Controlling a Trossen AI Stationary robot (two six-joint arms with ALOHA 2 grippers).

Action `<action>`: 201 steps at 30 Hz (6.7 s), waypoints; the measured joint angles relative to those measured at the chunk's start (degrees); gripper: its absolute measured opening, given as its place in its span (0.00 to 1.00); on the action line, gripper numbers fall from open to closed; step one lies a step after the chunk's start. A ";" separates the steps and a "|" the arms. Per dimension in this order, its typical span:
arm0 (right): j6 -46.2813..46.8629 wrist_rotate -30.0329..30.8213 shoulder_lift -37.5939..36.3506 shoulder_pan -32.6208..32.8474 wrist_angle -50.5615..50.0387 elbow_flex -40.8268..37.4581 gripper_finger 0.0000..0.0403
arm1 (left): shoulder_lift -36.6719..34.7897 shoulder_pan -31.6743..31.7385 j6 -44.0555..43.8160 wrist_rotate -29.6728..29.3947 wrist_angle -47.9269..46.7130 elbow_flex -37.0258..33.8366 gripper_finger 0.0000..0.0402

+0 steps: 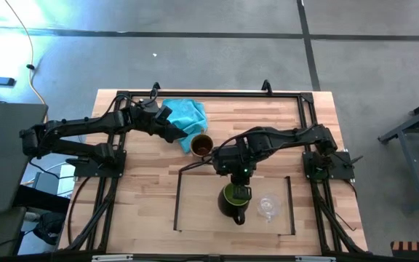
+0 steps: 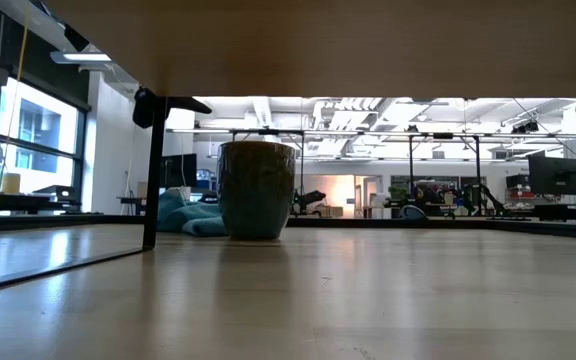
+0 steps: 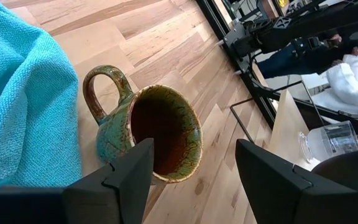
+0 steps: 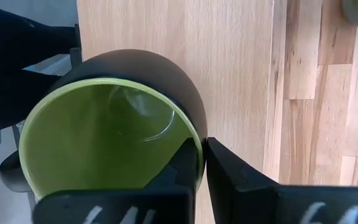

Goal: Stack small to large cups/mugs on shelf
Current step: Put the black mug on the shelf

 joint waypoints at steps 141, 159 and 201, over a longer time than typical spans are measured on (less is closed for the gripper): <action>-8.63 -3.56 3.97 0.02 3.41 4.44 0.26 | 0.01 -0.02 1.50 -0.99 -0.32 0.02 0.54; -12.32 -2.16 4.24 0.17 0.97 4.44 0.02 | 0.02 -0.02 1.46 -0.83 -0.44 0.02 0.54; -15.65 4.92 4.22 3.37 -0.02 6.56 0.00 | 0.01 -0.02 -0.22 -0.98 -0.35 0.01 0.54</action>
